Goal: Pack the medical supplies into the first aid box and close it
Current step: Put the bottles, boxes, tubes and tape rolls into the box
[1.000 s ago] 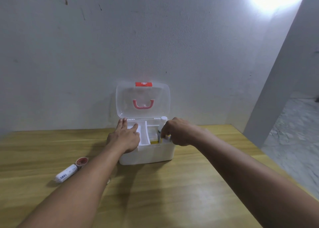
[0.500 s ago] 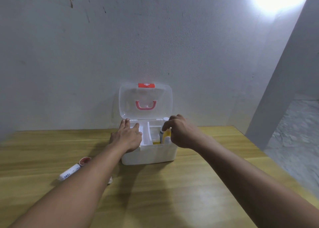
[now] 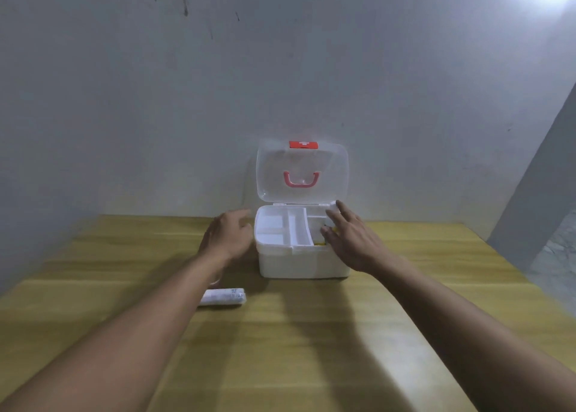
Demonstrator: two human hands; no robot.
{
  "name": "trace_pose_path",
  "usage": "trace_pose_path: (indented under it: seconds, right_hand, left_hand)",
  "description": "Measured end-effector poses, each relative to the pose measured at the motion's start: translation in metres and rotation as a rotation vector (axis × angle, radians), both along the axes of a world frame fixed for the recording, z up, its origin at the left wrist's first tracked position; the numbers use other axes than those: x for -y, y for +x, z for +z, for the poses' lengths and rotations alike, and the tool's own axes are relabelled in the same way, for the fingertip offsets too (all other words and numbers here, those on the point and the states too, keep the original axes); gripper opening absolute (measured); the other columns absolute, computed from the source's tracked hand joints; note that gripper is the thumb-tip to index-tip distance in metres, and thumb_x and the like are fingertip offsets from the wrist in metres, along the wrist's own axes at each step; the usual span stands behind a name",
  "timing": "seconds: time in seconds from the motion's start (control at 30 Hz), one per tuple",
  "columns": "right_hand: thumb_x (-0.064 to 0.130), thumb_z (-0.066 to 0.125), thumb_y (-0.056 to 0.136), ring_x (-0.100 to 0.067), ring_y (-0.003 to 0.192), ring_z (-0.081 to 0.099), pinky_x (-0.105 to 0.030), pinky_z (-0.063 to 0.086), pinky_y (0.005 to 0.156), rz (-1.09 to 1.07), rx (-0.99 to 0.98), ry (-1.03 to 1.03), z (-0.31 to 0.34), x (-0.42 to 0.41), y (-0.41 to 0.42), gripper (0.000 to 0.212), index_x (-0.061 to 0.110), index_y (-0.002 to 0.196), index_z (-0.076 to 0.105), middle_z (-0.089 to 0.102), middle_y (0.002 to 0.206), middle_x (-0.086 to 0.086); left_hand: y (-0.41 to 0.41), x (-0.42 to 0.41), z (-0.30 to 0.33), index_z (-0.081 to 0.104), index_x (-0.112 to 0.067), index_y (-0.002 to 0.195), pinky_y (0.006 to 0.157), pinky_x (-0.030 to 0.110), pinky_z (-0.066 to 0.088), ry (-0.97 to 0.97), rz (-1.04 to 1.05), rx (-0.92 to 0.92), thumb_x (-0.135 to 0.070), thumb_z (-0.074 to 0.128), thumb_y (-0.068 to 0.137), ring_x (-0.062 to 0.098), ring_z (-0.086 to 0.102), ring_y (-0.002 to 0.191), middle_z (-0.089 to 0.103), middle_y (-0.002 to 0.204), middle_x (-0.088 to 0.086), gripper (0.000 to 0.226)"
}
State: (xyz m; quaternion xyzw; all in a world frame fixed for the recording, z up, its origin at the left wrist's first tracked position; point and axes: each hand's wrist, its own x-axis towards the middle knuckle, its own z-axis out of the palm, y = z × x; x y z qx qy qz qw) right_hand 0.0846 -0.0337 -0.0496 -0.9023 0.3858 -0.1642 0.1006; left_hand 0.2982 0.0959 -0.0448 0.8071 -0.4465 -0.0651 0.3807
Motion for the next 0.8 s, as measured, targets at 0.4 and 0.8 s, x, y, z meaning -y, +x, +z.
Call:
trace_pose_path:
  seconds: [0.4,0.8]
  right_hand:
    - [0.043,0.032,0.100,-0.030,0.146,0.019,-0.044,0.024,0.117,-0.004,0.001,-0.024,-0.003,-0.005,0.000,0.056,0.016,0.149,0.026,0.008,0.162,-0.010]
    - [0.042,0.033,0.100,-0.030,0.146,0.020,-0.044,0.025,0.116,-0.017,0.002,-0.016,-0.004,-0.005,0.000,0.054,0.016,0.148,0.029,0.009,0.162,-0.008]
  left_hand:
    - [0.025,-0.083,-0.036,0.065,-0.018,0.123,0.094,0.029,0.049,0.091,0.009,-0.032,-0.022,0.064,0.080,0.015,0.065,0.106,0.070,0.118,0.002,0.043]
    - [0.019,-0.097,-0.057,0.071,-0.028,0.114,0.121,0.042,0.011,0.239,-0.204,0.338,-0.030,0.073,0.077,0.015,0.019,0.147,0.040,0.151,-0.004,0.036]
